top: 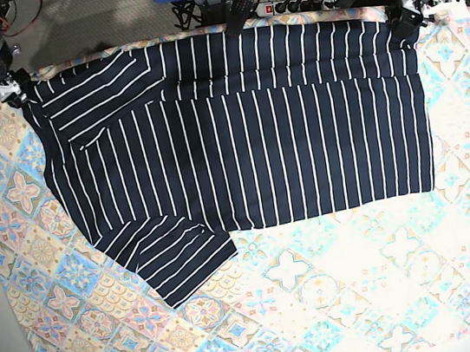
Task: Fold the T-shirt properly
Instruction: 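Release and reach both grippers down to the shirt's side edges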
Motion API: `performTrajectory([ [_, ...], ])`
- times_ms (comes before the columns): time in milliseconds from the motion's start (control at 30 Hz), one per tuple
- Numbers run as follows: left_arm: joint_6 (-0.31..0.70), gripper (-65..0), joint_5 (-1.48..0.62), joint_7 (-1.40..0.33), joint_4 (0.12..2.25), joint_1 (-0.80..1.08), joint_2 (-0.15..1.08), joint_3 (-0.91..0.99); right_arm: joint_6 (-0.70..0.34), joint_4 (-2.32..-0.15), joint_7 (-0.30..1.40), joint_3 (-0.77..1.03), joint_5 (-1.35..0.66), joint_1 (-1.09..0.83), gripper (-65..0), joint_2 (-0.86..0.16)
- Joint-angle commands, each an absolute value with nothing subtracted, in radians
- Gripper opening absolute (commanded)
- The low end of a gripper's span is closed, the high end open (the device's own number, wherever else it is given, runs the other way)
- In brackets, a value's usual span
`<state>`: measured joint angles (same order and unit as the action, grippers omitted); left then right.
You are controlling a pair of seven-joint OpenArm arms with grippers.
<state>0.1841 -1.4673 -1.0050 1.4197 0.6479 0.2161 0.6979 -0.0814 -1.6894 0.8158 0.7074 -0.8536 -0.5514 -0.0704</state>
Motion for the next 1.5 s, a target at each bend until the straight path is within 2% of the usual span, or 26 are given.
performTrajectory([
  [0, 0.194, -45.6, -1.484, -1.032, 1.435, 0.659, 0.231, 0.713, -0.090, -1.715, 0.803, 0.717, -0.865, -0.558, -40.2, -0.085],
  [200, 0.197, -45.8, -1.484, -1.175, 1.435, 0.653, 0.225, 0.828, -0.090, -1.736, 0.803, 0.717, -0.865, -0.553, -40.2, -0.085],
  [467, 0.199, -46.0, -1.484, -1.228, 1.448, 0.647, 0.225, 0.888, -0.090, -1.741, 0.803, 0.710, -0.866, -0.536, -40.2, -0.085],
  [633, 0.199, -46.0, -1.484, -1.225, 1.570, 0.581, 0.225, 0.938, -0.090, -1.793, 0.803, 0.707, -0.865, -0.515, -40.5, -0.085],
  [767, 0.196, -45.7, -1.478, -1.228, 1.578, 0.470, 0.231, 0.949, -0.090, -1.816, 0.805, 0.628, -0.865, -0.473, -40.5, -0.096],
  [1033, 0.193, -45.7, -1.227, -1.231, 1.577, 0.236, 0.231, 0.944, -0.090, -1.810, 0.805, 0.394, -0.839, -0.351, -40.5, -0.185],
  [1267, 0.193, -45.7, -0.960, -1.228, 1.575, 0.044, 0.231, 0.929, -0.090, -1.771, 0.805, 0.229, -0.627, -0.225, -40.5, -0.191],
  [1467, 0.193, -45.7, -0.757, -1.222, 1.563, -0.058, 0.222, 0.889, -0.091, -1.690, 0.805, 0.177, -0.564, -0.131, -40.5, -0.191],
])
